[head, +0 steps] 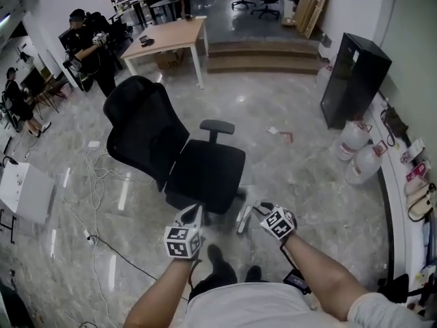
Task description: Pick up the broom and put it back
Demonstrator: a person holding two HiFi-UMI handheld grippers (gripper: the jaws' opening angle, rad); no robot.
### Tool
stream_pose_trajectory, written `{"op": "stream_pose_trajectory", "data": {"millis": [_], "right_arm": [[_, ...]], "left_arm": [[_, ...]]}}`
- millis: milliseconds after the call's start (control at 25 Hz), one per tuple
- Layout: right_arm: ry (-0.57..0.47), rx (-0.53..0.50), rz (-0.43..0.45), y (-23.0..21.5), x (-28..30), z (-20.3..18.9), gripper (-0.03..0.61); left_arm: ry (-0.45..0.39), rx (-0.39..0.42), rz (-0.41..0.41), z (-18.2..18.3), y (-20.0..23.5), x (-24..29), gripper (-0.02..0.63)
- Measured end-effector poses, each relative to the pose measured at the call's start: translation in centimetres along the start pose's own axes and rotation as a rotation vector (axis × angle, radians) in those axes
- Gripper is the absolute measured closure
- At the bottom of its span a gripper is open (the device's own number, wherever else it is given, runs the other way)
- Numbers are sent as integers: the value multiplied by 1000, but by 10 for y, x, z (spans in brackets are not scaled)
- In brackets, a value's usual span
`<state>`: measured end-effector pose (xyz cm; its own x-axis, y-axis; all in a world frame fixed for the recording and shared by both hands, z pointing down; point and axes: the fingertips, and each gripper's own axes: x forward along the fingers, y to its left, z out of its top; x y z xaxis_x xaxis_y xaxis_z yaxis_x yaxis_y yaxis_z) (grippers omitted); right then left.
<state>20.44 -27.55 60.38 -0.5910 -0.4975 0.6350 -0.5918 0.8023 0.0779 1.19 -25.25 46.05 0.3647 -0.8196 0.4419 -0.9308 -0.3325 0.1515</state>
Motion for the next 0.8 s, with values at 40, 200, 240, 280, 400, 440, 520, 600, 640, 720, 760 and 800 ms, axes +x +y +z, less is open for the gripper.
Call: {"op": "stream_pose_trajectory", "data": {"millis": [40,200,240,280,400,440,520,600,640,720,760,800], "right_arm": [[-2,-6,-4,-4,5,6,488],[3,-27,-20,-26,30,31,488],[11,-28,-25,-32,36,38,488],[22,-31,-27,-39,45,44,488],[73,-61,-11,-56,84,63,488],[95,-74,1,-57,101,68,488],[140,-91,26,-55,141,78,488],[180,-97,46,-55,179,86,488],[193,-97,55,-54,198,92,488],[213,-106,77,-49,235,109,488],[225,-115,90,-47,253,118,488],[238,-121,103,-44,269,126,488]], "left_arm": [[-3,-1,-3,3,3,6,608],[-4,0,-24,14,21,37,609],[-2,0,-33,16,25,47,609],[-1,-4,-42,19,30,57,609],[-15,-29,-64,34,50,85,607],[-18,-31,-71,39,60,93,609],[-14,-34,-83,47,84,110,607],[-6,-53,-89,52,109,126,607],[-1,-66,-92,54,120,131,609],[6,-83,-96,56,143,138,609],[10,-87,-95,57,155,141,609],[13,-92,-92,59,167,143,607]]}}
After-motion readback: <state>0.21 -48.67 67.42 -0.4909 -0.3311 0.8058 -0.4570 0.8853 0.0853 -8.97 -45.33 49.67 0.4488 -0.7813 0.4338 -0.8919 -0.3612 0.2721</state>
